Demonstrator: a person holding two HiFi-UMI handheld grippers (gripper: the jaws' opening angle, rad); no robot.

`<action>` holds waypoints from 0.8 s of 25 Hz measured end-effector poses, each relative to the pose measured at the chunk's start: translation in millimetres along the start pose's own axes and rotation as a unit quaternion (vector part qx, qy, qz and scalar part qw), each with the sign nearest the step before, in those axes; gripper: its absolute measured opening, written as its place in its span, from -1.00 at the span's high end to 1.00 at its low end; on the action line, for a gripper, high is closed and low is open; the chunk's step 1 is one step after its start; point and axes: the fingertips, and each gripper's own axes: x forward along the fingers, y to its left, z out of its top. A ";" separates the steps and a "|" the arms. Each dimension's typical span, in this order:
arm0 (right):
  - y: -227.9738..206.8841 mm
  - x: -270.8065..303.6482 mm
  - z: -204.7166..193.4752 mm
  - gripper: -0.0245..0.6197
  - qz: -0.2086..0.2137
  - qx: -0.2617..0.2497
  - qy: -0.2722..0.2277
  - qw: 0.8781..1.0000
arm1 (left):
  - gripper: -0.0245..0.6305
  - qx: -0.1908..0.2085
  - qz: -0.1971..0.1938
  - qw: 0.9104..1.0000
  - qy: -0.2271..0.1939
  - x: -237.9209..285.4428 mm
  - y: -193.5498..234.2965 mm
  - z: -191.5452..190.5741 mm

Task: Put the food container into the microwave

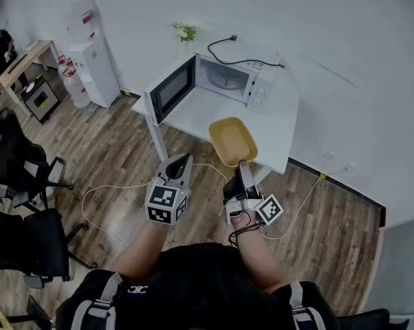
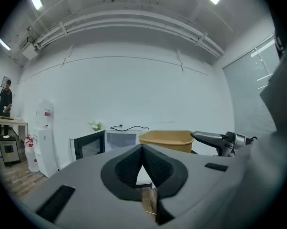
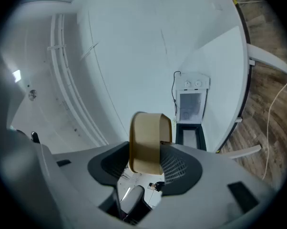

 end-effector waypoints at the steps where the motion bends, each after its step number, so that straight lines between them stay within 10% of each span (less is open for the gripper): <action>1: 0.0 -0.6 -2.2 0.29 0.000 0.000 0.000 1.000 | 0.92 -0.001 0.000 1.000 0.001 -1.8 1.1 -1.0; 20: -14.1 -0.2 -34.6 0.28 -0.012 -0.011 -0.031 0.999 | 0.92 -0.002 -0.027 1.000 0.007 -21.0 29.6 -13.6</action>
